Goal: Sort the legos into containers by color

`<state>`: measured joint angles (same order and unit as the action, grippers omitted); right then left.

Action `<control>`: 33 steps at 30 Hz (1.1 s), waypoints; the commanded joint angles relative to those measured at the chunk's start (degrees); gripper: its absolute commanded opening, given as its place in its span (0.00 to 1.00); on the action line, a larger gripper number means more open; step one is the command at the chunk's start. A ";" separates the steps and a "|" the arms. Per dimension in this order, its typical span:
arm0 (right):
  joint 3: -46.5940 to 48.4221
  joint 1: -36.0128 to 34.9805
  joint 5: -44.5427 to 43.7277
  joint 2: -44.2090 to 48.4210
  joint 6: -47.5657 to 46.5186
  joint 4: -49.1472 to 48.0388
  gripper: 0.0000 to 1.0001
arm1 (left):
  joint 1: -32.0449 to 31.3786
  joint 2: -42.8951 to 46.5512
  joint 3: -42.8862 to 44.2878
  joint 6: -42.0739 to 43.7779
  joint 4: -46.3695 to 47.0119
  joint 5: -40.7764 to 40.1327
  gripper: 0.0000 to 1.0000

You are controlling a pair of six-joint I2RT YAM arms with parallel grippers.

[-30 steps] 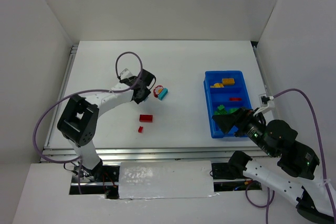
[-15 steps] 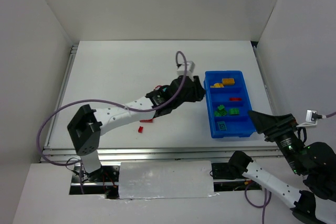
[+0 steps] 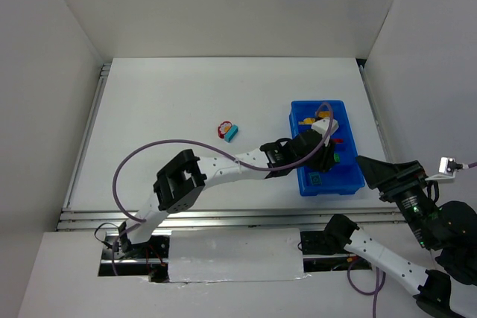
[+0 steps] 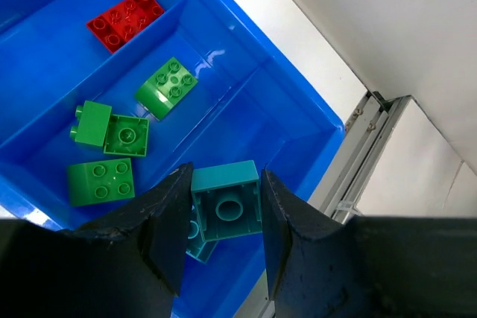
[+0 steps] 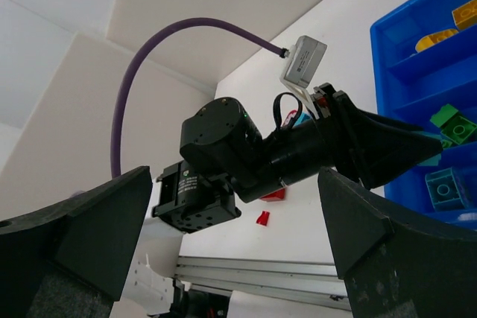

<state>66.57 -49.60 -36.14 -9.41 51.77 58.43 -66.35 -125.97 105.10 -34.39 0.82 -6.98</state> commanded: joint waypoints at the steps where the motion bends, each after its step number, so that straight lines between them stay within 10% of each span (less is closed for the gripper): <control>1: -0.56 0.12 -0.78 -0.17 -0.26 0.10 0.99 | -1.06 -0.06 3.19 2.22 1.20 0.92 0.10; 12: -1.17 0.12 0.02 -0.87 -1.23 -0.95 1.00 | -1.33 -0.77 0.72 1.17 2.43 2.06 0.41; 17: -1.26 0.21 0.81 -1.66 -1.67 -1.83 0.99 | -1.50 0.29 0.11 1.08 1.82 -0.66 0.91; 33: -1.00 0.12 1.69 -2.72 -3.25 -1.92 1.00 | 5.59 15.49 -5.78 -0.94 -15.48 -34.48 0.99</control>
<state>65.78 -49.60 -34.65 -10.96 49.80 58.13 -64.88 -116.11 99.85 -33.98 -8.01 -28.34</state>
